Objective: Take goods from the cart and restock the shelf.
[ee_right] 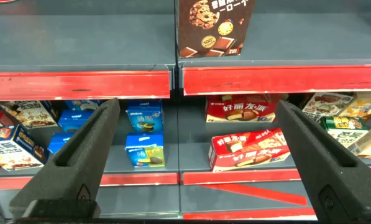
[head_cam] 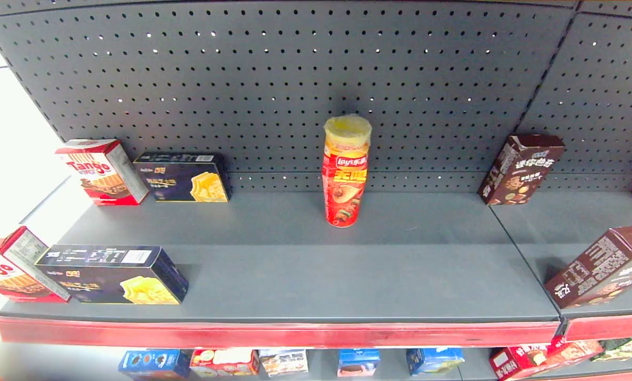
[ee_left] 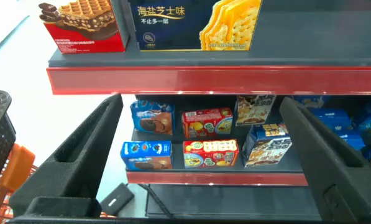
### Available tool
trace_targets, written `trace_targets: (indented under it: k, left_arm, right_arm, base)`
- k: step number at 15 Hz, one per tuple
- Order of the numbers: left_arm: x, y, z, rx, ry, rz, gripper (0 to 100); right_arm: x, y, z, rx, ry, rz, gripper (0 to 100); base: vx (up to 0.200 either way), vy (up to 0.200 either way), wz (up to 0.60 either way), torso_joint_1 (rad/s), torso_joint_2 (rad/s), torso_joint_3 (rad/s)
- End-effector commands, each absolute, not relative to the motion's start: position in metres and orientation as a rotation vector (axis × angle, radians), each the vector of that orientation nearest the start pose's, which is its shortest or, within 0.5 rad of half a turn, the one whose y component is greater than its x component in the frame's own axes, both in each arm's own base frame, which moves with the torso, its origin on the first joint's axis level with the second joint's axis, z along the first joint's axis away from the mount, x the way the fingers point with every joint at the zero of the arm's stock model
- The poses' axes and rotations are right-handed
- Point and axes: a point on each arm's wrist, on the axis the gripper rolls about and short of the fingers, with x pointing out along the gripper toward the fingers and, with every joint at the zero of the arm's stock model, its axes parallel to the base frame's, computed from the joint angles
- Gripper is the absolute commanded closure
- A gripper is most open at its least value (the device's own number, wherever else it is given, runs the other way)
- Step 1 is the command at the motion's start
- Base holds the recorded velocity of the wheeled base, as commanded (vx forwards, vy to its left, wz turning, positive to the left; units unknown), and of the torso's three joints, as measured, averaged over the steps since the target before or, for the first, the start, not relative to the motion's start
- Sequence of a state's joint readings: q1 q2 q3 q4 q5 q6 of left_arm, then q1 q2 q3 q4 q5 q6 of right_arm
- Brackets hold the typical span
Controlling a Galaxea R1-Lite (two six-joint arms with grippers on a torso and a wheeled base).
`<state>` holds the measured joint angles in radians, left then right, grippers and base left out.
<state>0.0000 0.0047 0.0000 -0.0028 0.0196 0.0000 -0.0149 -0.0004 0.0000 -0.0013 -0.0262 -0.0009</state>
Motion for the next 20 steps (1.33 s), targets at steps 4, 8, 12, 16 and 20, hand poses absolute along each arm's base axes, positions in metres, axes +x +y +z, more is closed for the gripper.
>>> trace_targets:
  k: [4, 8, 12, 16, 20]
  left_arm:
    - [-0.0225, 0.0004, 0.0759, 0.0, 0.002, 0.02, 0]
    - [-0.0225, 0.0004, 0.0759, 0.0, 0.002, 0.017, 0]
    - [-0.0225, 0.0004, 0.0759, 0.0, 0.002, 0.017, 0]
    - [-0.0225, 0.0004, 0.0759, 0.0, 0.002, 0.017, 0]
    - [-0.0225, 0.0004, 0.0759, 0.0, 0.002, 0.017, 0]
  right_arm:
    - [-0.0228, -0.0002, 0.0756, -0.002, -0.002, -0.041, 0]
    - [-0.0228, -0.0002, 0.0756, -0.002, -0.002, -0.043, 0]
    - [-0.0228, -0.0002, 0.0755, -0.005, 0.0, -0.043, 0]
    - [-0.0228, -0.0002, 0.0755, 0.0, 0.0, -0.044, 0]
    - [-0.0228, -0.0002, 0.0755, 0.0, 0.0, -0.044, 0]
  base:
    - [0.0, 0.0, 0.0, 0.0, 0.0, 0.0]
    - [0.0, 0.0, 0.0, 0.0, 0.0, 0.0]
    - [0.0, 0.0, 0.3, 0.0, 0.0, 0.001]
    - [0.0, 0.0, 0.6, 0.007, 0.01, -0.001]
    - [0.0, 0.0, 0.6, 0.001, 0.0, 0.001]
